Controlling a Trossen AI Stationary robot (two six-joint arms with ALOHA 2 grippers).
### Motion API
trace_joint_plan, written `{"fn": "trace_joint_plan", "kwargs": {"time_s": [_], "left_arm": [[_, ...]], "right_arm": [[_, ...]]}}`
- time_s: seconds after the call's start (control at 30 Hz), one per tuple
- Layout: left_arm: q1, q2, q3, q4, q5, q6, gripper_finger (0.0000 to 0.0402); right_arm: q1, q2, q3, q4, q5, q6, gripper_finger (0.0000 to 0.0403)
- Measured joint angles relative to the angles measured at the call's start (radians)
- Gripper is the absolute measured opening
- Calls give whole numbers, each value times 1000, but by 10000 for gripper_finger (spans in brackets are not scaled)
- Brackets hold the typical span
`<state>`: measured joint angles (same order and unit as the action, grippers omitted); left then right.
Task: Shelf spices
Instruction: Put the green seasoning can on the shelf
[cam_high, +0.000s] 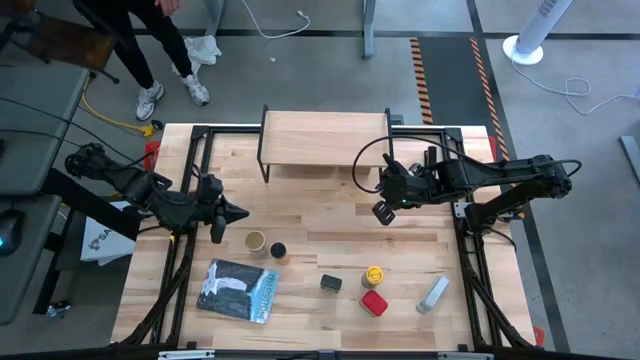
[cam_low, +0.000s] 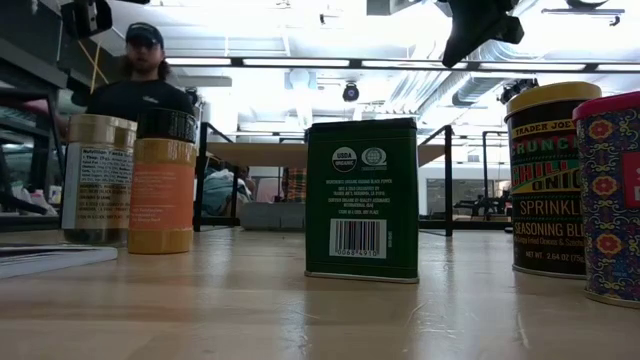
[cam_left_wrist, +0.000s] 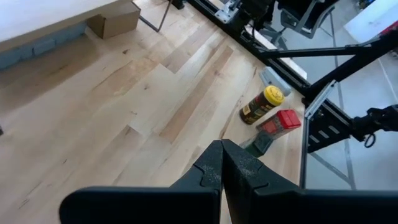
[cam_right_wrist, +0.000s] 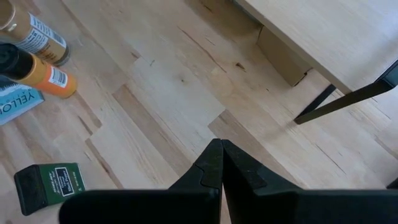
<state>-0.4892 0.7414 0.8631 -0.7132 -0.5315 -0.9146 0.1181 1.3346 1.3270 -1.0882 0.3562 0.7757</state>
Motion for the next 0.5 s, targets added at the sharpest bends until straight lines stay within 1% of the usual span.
{"fn": "trace_joint_plan", "kwargs": {"time_s": [0.5], "left_arm": [[0, 0, 0, 18, -2, 0, 0]], "right_arm": [[0, 0, 0, 8, 0, -25, 0]]}}
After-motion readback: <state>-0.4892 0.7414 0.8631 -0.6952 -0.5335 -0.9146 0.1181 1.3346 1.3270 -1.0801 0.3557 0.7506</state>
